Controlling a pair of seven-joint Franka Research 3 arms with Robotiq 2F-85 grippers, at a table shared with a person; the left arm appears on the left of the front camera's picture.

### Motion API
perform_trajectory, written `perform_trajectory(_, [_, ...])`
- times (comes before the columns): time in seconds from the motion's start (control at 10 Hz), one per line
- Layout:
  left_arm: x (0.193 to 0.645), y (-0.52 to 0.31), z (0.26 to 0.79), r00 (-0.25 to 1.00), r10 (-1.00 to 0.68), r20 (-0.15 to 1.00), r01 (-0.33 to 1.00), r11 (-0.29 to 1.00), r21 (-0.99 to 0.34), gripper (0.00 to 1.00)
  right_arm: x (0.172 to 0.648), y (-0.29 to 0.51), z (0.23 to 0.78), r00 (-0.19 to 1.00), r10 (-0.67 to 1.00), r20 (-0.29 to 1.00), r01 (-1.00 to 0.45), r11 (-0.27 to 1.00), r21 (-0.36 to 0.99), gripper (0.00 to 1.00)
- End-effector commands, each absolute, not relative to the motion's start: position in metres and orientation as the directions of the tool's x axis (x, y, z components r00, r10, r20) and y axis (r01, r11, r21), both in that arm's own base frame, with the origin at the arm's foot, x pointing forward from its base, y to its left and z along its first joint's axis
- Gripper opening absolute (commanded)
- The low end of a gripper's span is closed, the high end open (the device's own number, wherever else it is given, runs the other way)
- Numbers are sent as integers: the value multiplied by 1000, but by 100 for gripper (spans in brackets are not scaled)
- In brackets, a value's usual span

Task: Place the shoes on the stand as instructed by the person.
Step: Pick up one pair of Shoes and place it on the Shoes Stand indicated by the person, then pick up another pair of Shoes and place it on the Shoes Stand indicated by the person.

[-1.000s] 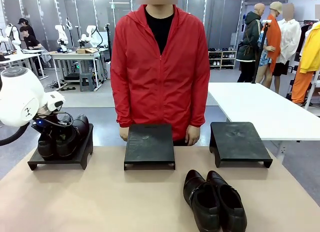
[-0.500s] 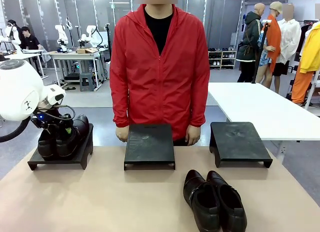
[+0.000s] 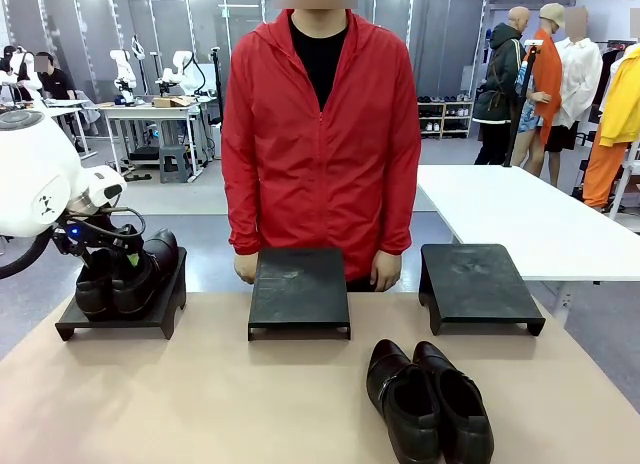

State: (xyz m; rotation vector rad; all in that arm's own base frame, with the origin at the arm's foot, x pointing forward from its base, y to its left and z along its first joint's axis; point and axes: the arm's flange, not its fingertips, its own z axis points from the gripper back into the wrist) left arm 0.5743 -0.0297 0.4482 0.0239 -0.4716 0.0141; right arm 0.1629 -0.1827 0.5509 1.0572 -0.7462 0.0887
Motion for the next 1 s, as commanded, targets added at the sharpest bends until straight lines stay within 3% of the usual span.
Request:
perform_trajectory(0.0, [580,-31,448,887,2,463,-6,1000,8,100,164,-184,553,745,-273,609,-425,510,748,100])
perform_trajectory(0.9, [575,-30,448,891,7,454,-18,1000,20,97,164,-184,553,745,-273,609,-425,510,748,100])
